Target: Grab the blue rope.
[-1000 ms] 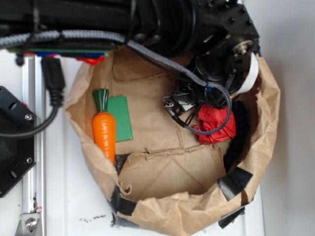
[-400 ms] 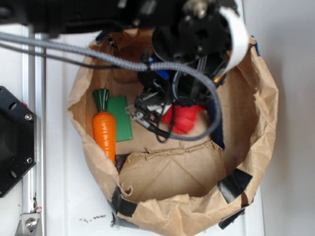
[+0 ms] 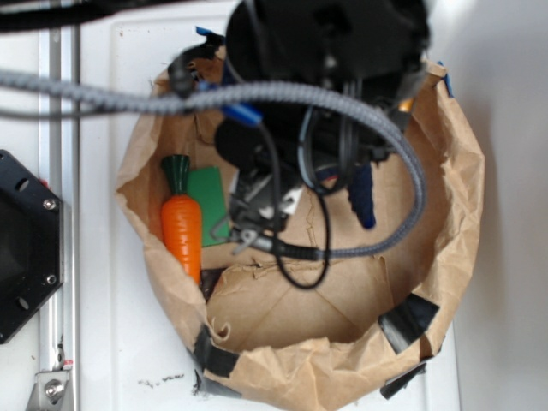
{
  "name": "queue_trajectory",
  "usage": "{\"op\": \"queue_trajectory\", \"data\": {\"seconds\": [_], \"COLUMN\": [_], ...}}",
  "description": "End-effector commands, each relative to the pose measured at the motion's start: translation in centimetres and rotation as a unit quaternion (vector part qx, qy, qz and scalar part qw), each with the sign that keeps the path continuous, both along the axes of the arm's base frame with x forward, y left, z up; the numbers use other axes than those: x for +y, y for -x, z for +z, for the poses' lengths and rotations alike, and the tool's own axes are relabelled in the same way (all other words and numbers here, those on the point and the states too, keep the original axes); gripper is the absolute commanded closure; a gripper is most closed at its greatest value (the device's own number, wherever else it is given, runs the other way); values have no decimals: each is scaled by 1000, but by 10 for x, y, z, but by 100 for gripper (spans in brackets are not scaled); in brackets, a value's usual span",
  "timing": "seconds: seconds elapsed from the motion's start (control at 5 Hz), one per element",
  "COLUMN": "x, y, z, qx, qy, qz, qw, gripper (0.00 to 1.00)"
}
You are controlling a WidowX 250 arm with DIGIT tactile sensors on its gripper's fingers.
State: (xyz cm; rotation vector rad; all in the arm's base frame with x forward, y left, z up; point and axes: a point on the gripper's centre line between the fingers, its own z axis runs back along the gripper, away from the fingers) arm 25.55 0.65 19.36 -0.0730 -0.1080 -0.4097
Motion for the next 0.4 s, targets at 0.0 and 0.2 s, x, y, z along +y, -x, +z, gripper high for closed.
{"op": "queue_trajectory", "data": {"seconds": [0.0,0.2], "x": [-7,-3], "y": [-10,-12], "z": [7,6], "qx": [-51,-47], "qy": [-29,-25], "qz": [54,60], "qw": [997,997], "gripper": [100,100]}}
